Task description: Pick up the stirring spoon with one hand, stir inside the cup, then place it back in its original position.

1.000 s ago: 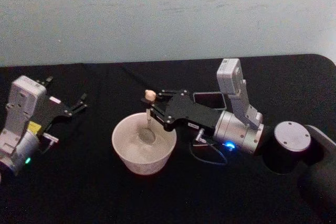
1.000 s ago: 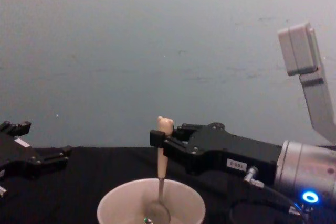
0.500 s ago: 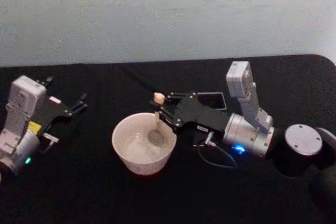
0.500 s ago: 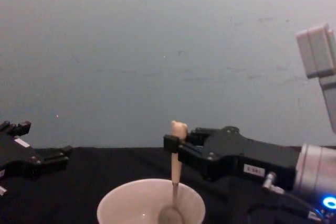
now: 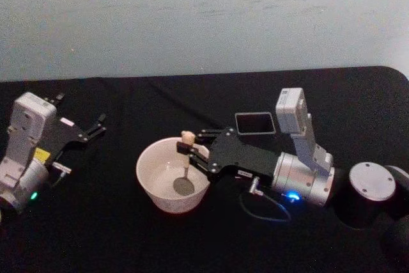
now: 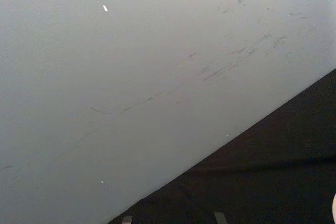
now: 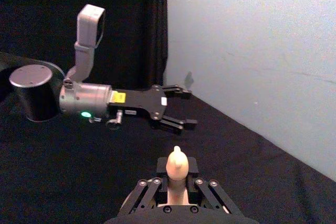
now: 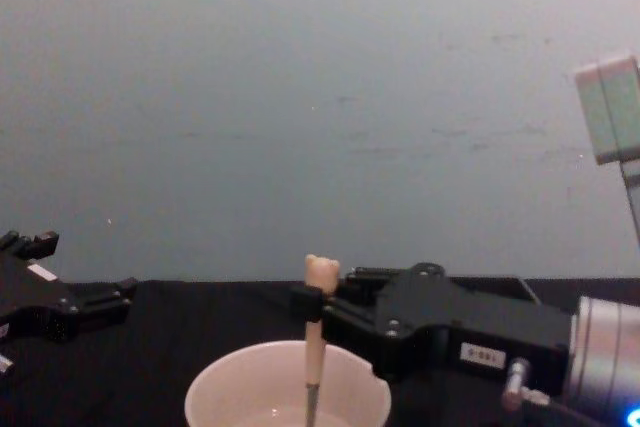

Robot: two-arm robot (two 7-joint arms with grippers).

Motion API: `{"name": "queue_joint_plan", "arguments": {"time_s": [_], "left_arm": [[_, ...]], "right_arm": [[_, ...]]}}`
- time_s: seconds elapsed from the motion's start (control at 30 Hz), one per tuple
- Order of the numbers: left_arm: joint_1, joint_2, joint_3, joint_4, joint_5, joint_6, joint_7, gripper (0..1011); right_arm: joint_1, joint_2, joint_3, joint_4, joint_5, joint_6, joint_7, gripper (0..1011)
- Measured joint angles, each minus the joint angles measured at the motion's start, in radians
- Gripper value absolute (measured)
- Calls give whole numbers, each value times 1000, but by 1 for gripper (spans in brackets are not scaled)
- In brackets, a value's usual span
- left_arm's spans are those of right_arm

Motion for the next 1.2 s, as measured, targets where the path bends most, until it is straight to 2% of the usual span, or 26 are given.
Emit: {"name": "queue_joint_plan", "arguments": {"time_s": [0.3, 0.6, 0.8, 1.2], "left_arm": [[0, 0, 0, 0, 0, 0, 0, 1001], [0, 0, 0, 0, 0, 0, 0, 1001], [0, 0, 0, 0, 0, 0, 0, 1001], [0, 0, 0, 0, 0, 0, 0, 1001]], "right_arm": [[22, -30, -26, 25, 11, 2, 12, 188], [80, -84, -28, 114, 1, -25, -8, 188], [95, -93, -20, 142, -8, -32, -18, 188], [95, -92, -9, 147, -16, -34, -22, 188]]}}
